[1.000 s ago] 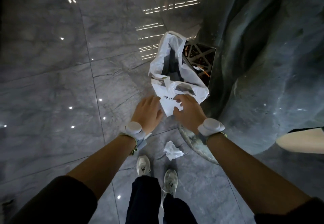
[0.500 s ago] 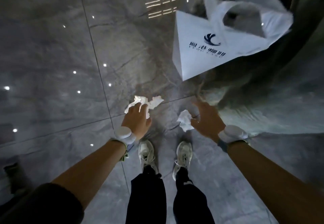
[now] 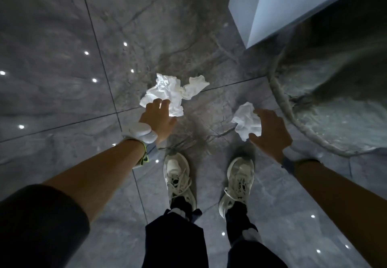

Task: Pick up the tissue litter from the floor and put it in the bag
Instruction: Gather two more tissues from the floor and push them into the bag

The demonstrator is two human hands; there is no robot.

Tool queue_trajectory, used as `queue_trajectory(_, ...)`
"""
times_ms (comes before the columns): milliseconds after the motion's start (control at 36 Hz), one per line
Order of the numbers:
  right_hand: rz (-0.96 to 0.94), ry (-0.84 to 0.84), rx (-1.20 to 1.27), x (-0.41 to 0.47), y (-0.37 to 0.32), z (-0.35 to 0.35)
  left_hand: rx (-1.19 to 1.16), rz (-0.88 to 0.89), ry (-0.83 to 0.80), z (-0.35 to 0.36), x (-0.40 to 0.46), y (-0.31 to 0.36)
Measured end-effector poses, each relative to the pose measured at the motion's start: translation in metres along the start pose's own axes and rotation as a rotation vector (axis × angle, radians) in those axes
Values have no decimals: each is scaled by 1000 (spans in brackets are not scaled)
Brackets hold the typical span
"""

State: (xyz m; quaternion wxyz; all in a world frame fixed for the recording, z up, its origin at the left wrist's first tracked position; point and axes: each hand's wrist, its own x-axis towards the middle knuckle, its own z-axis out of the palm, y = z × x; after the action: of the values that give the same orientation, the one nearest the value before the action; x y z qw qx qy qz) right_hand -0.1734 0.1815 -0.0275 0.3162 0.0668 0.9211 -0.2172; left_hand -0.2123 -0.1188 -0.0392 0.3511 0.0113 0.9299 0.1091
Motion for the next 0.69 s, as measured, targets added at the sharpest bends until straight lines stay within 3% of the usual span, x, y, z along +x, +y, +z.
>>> queue_trajectory(194,9,-73,-110,36,45,69,25,-54,3,62,38,-25)
queue_trajectory(556,116,-18,-166,96,100,133,110,-118,157,122,118,-51)
queue_trajectory(694,128,142,-137,102,105,147,169,-129,266,136,130,-54)
